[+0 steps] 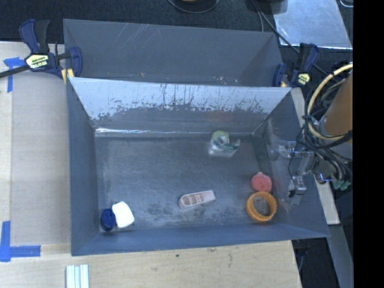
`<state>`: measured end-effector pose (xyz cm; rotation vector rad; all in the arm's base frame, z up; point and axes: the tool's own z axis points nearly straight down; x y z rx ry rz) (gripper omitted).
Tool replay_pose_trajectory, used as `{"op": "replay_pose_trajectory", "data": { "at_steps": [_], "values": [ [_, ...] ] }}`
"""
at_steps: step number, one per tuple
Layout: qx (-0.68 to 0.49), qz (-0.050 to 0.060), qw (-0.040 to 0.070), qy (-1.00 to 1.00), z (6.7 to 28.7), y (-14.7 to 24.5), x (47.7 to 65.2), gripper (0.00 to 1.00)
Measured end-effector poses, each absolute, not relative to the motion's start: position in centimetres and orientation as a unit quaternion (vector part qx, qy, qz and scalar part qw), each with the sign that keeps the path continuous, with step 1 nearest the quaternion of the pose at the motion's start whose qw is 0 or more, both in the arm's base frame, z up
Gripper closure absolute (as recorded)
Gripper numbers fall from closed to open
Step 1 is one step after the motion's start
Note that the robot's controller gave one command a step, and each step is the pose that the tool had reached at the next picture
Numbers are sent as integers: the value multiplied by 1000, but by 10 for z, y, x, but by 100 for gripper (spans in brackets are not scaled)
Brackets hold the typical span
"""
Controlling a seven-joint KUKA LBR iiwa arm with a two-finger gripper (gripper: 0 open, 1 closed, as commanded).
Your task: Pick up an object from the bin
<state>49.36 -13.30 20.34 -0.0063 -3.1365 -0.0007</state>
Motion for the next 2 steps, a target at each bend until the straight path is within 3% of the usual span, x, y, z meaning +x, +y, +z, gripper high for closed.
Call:
{"op": "replay_pose_trajectory", "data": {
  "at_steps": [1, 2],
  "values": [
    [0, 1, -2, -1000, 208, -132, 495, 0],
    [27, 1, -2, -1000, 99, -98, 507, 0]
  ]
}}
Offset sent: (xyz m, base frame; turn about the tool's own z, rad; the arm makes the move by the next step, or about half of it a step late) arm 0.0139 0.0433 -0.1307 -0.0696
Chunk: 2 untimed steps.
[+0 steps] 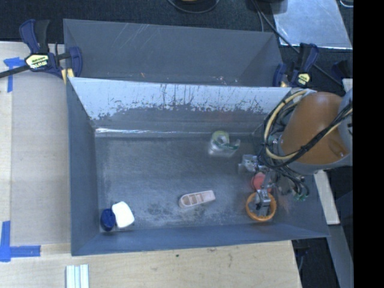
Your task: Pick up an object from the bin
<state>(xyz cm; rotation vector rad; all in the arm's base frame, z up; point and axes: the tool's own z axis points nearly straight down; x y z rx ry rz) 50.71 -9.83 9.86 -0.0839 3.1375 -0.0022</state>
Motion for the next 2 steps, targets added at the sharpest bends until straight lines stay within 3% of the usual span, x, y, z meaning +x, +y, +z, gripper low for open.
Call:
{"op": "replay_pose_trajectory", "data": {
  "at_steps": [1, 2],
  "values": [
    [42, -2, 5, 999, 100, -141, 504, 0],
    [27, -1, 3, 1000, 71, -121, 503, 100]
  ]
}}
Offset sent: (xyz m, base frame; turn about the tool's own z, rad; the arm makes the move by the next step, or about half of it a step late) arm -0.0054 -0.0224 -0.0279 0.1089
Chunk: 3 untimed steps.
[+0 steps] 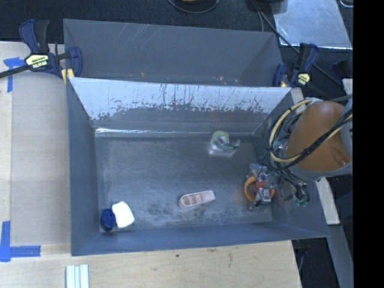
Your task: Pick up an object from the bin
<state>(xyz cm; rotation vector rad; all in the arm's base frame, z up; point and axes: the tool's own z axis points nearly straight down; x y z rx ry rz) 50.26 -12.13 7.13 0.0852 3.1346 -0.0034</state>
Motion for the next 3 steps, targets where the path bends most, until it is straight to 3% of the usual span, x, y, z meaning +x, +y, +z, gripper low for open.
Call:
{"op": "replay_pose_trajectory", "data": {
  "at_steps": [1, 2, 3],
  "values": [
    [27, -1, 3, 1000, 71, -121, 503, 100],
    [27, -2, 4, 1000, 120, -125, 502, 100],
    [27, -2, 4, 1000, 120, -125, 502, 100]
  ]
}}
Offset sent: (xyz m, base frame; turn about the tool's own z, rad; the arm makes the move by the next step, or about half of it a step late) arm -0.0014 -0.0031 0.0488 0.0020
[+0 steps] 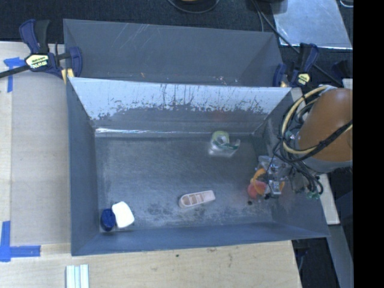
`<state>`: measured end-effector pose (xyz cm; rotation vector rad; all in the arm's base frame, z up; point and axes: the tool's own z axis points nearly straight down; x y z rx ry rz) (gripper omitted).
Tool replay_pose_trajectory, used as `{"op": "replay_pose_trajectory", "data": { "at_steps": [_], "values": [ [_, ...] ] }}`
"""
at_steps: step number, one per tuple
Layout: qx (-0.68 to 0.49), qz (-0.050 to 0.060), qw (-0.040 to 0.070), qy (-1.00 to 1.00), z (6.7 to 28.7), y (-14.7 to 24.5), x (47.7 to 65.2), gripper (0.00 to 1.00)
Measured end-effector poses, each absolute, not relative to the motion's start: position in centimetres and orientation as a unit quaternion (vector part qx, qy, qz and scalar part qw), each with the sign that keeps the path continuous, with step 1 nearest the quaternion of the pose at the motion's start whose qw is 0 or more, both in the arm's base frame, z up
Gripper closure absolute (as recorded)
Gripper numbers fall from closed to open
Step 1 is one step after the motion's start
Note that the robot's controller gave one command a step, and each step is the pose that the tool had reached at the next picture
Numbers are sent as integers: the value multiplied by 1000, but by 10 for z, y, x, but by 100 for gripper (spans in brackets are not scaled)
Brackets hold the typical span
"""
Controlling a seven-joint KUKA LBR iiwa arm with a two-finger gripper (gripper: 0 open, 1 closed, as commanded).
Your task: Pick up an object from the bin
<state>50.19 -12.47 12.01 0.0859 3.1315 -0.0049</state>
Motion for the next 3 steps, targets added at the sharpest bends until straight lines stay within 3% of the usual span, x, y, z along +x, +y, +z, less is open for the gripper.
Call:
{"op": "replay_pose_trajectory", "data": {
  "at_steps": [1, 2, 3],
  "values": [
    [-128, -4, 9, 992, 193, -133, 525, 100],
    [-129, -5, 11, 992, 193, -135, 527, 100],
    [-334, -6, 10, 943, 237, -95, 532, 100]
  ]
}}
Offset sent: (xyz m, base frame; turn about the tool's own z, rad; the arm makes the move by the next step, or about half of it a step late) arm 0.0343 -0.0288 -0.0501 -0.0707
